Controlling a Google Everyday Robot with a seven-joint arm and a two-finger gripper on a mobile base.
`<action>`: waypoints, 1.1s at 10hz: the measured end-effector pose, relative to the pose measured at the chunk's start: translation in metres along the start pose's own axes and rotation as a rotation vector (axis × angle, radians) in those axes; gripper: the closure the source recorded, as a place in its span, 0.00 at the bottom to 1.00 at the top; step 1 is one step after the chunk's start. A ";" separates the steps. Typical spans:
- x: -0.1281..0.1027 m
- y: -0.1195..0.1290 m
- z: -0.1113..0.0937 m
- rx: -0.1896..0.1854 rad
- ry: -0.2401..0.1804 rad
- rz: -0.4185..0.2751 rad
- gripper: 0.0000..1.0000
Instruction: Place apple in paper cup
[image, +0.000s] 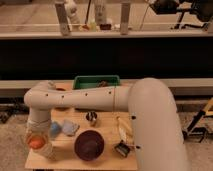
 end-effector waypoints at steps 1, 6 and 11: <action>0.000 -0.001 0.001 -0.003 -0.003 0.004 0.43; 0.000 0.000 0.002 -0.015 -0.005 0.044 0.20; 0.002 0.002 -0.009 0.004 0.061 0.079 0.20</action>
